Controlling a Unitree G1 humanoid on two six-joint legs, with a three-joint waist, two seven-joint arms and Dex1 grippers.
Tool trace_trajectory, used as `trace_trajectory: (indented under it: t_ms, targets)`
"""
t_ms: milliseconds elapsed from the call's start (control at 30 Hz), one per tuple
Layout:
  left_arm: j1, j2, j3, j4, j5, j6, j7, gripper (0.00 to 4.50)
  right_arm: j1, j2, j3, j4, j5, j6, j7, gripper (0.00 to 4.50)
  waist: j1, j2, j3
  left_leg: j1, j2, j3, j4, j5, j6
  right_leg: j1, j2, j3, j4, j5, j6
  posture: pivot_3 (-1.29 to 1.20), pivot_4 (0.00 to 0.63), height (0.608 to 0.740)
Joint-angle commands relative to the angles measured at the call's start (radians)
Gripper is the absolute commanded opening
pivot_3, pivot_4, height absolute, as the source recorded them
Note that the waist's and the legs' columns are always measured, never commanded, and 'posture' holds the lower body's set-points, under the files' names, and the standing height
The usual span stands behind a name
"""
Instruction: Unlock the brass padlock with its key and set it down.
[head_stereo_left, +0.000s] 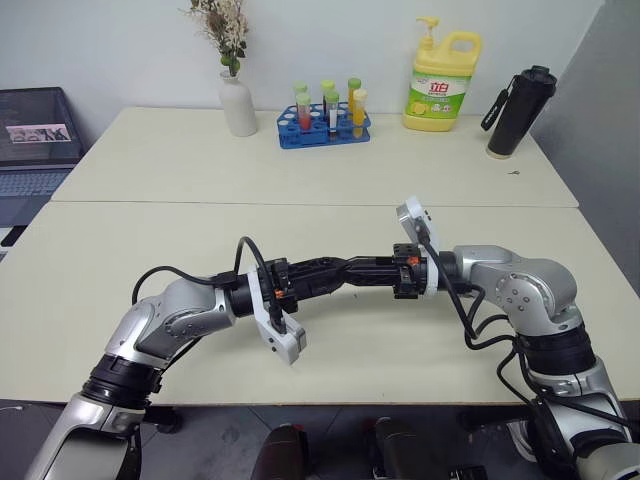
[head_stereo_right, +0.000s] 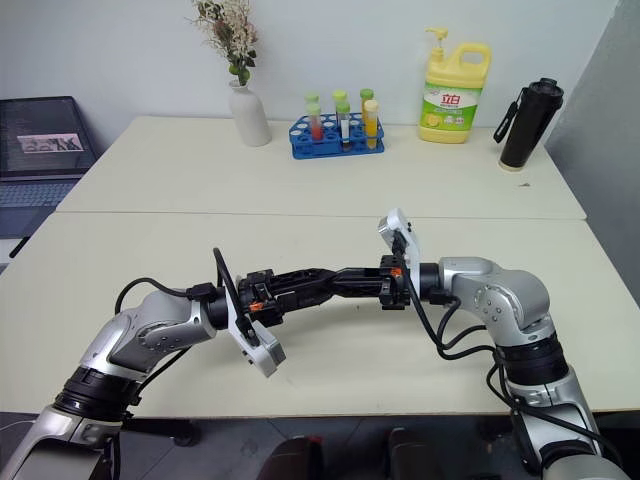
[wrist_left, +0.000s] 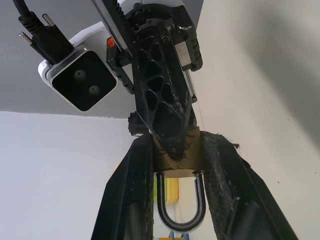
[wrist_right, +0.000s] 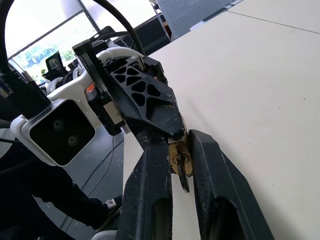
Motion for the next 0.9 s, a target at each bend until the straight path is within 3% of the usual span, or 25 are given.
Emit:
trace_trajectory:
  t_ms: [33, 200, 400, 567, 700, 800, 900]
  targets:
    - [0.000, -0.007, -0.006, -0.027, -0.052, 0.008, -0.003, 0.97, -0.024, 0.009, -0.011, -0.013, 0.022, -0.006, 0.013, 0.19, 0.000, 0.000, 0.000, 0.000, 0.000, 0.000, 0.000, 0.000, 0.000, 0.000, 0.000, 0.000, 0.000, 0.000, 0.000, 0.00, 0.150, 0.740]
    - [0.022, 0.010, -0.010, -0.041, -0.132, 0.031, -0.045, 2.58, -0.027, 0.013, -0.016, -0.007, 0.017, -0.009, 0.005, 0.19, 0.000, 0.000, 0.000, 0.000, 0.000, 0.000, 0.000, 0.000, 0.000, 0.000, 0.000, 0.000, 0.000, 0.000, 0.000, 0.00, 0.150, 0.740]
    - [0.132, 0.103, 0.029, -0.121, -0.235, 0.033, -0.086, 4.48, -0.028, 0.007, -0.025, 0.019, -0.002, -0.022, -0.004, 0.19, -0.003, 0.000, 0.000, 0.000, 0.001, 0.001, -0.001, 0.000, 0.000, -0.001, 0.000, 0.001, 0.000, 0.000, 0.000, 0.00, 0.150, 0.740]
    - [0.204, 0.130, 0.042, -0.234, -0.343, 0.165, -0.147, 4.50, -0.025, -0.003, -0.021, 0.044, -0.027, -0.043, 0.004, 0.19, 0.000, 0.000, 0.000, 0.000, 0.001, 0.001, 0.000, 0.000, 0.000, -0.001, 0.000, 0.000, 0.000, 0.000, 0.001, 0.00, 0.150, 0.740]
    - [0.268, 0.124, 0.072, -0.391, -0.553, 0.386, -0.177, 4.50, -0.026, -0.013, -0.010, 0.065, -0.051, -0.062, 0.020, 0.19, -0.002, 0.000, 0.000, 0.000, 0.001, 0.002, 0.000, 0.000, 0.000, -0.001, 0.000, 0.001, 0.000, -0.001, 0.001, 0.00, 0.150, 0.740]
    - [0.289, 0.159, 0.142, -0.477, -0.701, 0.562, -0.206, 3.97, -0.029, -0.019, 0.001, 0.074, -0.070, -0.079, 0.035, 0.19, -0.002, 0.000, 0.000, 0.000, 0.002, 0.001, 0.000, 0.000, 0.000, -0.001, 0.001, 0.001, 0.000, -0.001, 0.002, 0.00, 0.150, 0.740]
    - [0.221, 0.169, 0.182, -0.483, -0.859, 0.774, -0.236, 3.03, -0.028, -0.026, 0.014, 0.074, -0.089, -0.105, 0.055, 0.19, -0.001, 0.001, 0.000, 0.000, 0.002, 0.000, 0.000, 0.000, 0.000, -0.001, 0.002, 0.000, 0.000, -0.002, 0.004, 0.00, 0.150, 0.740]
